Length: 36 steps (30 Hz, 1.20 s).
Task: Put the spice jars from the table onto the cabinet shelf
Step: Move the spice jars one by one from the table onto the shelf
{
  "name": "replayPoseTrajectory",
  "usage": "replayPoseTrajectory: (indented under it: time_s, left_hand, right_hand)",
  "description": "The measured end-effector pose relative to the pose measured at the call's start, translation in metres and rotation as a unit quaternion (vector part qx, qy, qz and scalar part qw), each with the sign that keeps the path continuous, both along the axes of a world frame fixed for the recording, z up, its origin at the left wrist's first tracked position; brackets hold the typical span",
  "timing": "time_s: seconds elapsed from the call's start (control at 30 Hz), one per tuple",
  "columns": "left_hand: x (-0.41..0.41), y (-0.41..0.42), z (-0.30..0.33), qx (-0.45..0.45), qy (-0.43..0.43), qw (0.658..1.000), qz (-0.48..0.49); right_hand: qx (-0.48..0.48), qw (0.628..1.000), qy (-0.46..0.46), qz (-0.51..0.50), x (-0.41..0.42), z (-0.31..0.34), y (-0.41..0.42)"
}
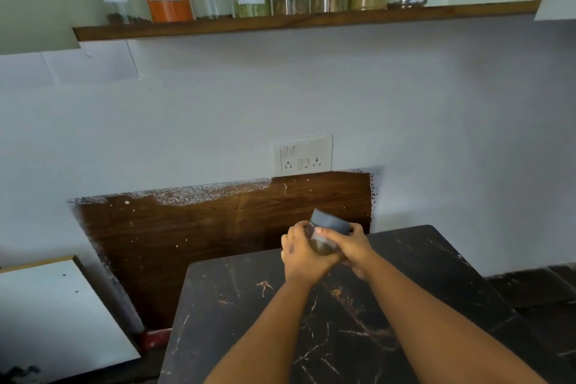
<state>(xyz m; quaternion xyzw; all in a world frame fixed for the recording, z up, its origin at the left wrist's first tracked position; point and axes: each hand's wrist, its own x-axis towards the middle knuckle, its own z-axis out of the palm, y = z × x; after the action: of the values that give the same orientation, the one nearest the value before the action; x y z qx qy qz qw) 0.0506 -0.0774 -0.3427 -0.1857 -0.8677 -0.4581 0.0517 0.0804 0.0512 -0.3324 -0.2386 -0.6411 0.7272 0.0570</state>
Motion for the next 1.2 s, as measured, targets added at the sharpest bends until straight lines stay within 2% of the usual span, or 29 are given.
replayPoseTrajectory:
  time_s: [0.07, 0.1, 0.13, 0.17, 0.2, 0.23, 0.3, 0.37, 0.43, 0.57, 0.63, 0.67, 0.77, 0.83, 0.97, 1.2]
  left_hand:
    - [-0.005, -0.005, 0.011, 0.070, -0.040, 0.996, -0.035]
    - [-0.009, -0.009, 0.017, 0.143, -0.097, 0.984, -0.045]
    - [-0.012, -0.014, 0.022, 0.234, -0.175, 0.955, -0.054]
    - [-0.014, -0.018, 0.025, 0.315, -0.261, 0.910, -0.071]
    - [-0.014, -0.022, 0.028, 0.358, -0.342, 0.863, -0.098]
    - [-0.013, -0.026, 0.030, 0.362, -0.398, 0.832, -0.136]
    - [-0.007, -0.027, 0.034, 0.381, -0.444, 0.790, -0.185]
    - [-0.003, -0.026, 0.041, 0.415, -0.459, 0.762, -0.187]
    - [-0.002, -0.025, 0.051, 0.407, -0.444, 0.775, -0.190]
    - [-0.003, -0.027, 0.063, 0.334, -0.354, 0.858, -0.165]
    - [-0.006, -0.030, 0.064, 0.322, -0.318, 0.876, -0.165]
    - [-0.006, -0.032, 0.064, 0.335, -0.317, 0.870, -0.174]
    - [-0.004, -0.038, 0.071, 0.423, -0.357, 0.814, -0.178]
    - [-0.005, -0.042, 0.074, 0.443, -0.376, 0.796, -0.168]
    - [-0.002, -0.045, 0.082, 0.422, -0.367, 0.813, -0.163]
    - [-0.005, -0.048, 0.091, 0.389, -0.326, 0.854, -0.117]
  right_hand:
    - [-0.134, 0.990, 0.040, 0.016, 0.003, 0.006, 0.007]
    - [-0.210, 0.975, 0.070, 0.033, 0.005, 0.011, 0.009]
    - [-0.273, 0.956, 0.098, 0.042, 0.008, 0.015, 0.010]
    - [-0.317, 0.940, 0.120, 0.048, 0.010, 0.019, 0.008]
    - [-0.338, 0.930, 0.135, 0.053, 0.011, 0.023, 0.005]
    - [-0.343, 0.926, 0.146, 0.058, 0.011, 0.028, 0.000]
    - [-0.312, 0.936, 0.153, 0.056, 0.010, 0.034, -0.011]
    - [-0.254, 0.954, 0.147, 0.052, 0.009, 0.043, -0.020]
    - [-0.210, 0.967, 0.135, 0.051, 0.008, 0.050, -0.023]
    - [-0.202, 0.970, 0.134, 0.018, 0.012, 0.054, -0.022]
    - [-0.225, 0.965, 0.133, -0.012, 0.012, 0.053, -0.025]
    - [-0.245, 0.960, 0.136, -0.020, 0.012, 0.054, -0.028]
    - [-0.299, 0.941, 0.161, -0.015, 0.012, 0.061, -0.034]
    - [-0.295, 0.940, 0.170, -0.005, 0.012, 0.067, -0.037]
    - [-0.244, 0.959, 0.144, -0.016, 0.013, 0.072, -0.039]
    - [-0.238, 0.965, 0.108, -0.015, 0.012, 0.073, -0.046]
